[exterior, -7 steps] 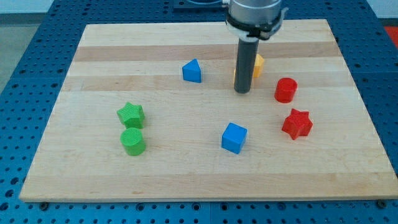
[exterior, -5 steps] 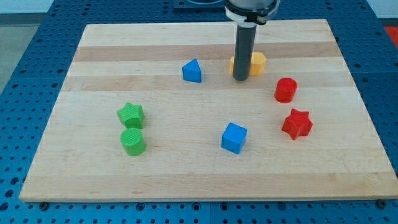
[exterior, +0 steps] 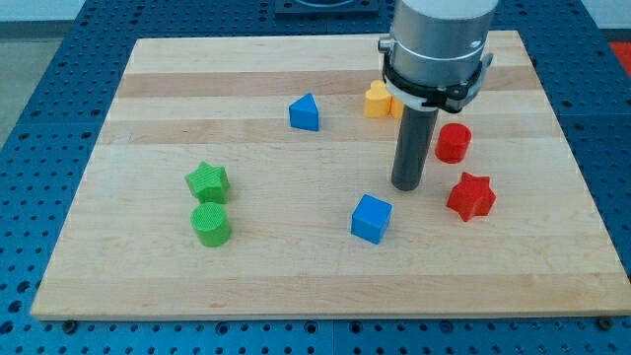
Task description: Slide the blue cube closer to blue triangle
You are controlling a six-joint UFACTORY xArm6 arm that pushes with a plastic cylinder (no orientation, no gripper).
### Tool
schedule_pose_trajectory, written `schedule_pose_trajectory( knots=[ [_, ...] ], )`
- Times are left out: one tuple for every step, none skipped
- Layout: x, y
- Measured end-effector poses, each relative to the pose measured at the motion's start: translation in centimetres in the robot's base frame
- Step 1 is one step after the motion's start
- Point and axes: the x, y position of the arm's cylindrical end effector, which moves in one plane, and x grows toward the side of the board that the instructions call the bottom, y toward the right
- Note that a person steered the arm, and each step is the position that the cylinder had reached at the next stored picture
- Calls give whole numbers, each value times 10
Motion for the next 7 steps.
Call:
schedule_pose_trajectory(
  knots=[
    [26, 0],
    [52, 0],
    [61, 0],
    [85, -7],
    [85, -8],
    [66, -49],
    [55, -69]
  ],
)
